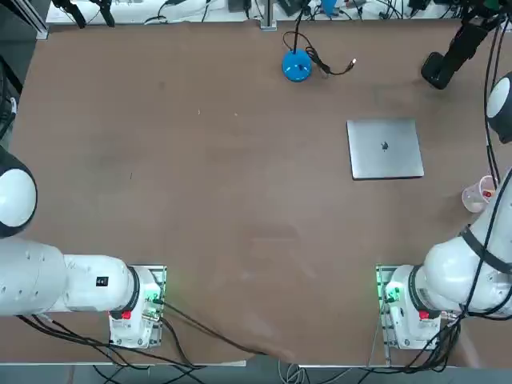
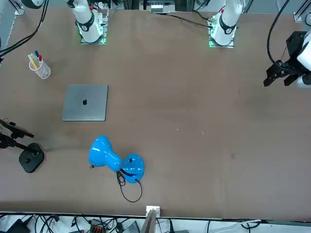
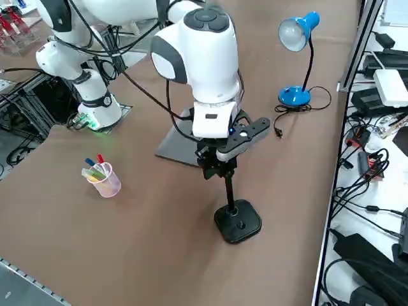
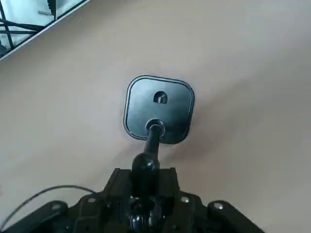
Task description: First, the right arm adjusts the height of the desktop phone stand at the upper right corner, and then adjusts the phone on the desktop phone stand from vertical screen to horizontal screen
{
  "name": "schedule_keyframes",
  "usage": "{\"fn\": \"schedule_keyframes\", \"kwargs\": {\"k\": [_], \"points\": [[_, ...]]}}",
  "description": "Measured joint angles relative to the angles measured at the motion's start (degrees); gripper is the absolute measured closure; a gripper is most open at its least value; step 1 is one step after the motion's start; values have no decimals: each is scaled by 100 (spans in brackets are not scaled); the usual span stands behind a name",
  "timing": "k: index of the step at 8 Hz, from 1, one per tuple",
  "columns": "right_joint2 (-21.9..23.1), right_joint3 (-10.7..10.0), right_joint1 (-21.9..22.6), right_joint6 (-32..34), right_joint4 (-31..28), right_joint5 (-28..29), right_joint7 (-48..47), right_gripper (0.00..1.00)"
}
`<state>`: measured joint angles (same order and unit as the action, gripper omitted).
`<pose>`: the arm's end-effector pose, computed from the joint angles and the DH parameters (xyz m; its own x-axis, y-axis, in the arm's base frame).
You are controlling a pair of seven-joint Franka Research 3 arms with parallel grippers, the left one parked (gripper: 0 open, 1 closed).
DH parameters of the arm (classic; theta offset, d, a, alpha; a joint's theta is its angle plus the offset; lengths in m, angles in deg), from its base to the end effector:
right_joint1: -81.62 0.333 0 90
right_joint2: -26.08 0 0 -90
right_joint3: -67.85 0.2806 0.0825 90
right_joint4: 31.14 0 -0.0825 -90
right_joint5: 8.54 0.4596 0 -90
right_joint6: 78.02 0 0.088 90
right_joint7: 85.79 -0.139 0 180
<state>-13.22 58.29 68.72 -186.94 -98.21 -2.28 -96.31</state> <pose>0.7537 -0.2689 0.3175 0.8415 -0.5377 0.0521 -0.5380 -0.8429 -0.0093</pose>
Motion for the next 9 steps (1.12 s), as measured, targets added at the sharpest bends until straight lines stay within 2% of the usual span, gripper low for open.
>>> {"fn": "schedule_keyframes", "kwargs": {"k": [3, 5, 8, 9], "points": [[-42, -1, 0, -53, -11, -3, -6, 67], [-195, 2, 2, -191, -104, -2, -3, 54], [-279, 2, 14, -303, -82, -17, 38, 1], [-267, 2, 18, -301, -43, -78, 44, 0]]}}
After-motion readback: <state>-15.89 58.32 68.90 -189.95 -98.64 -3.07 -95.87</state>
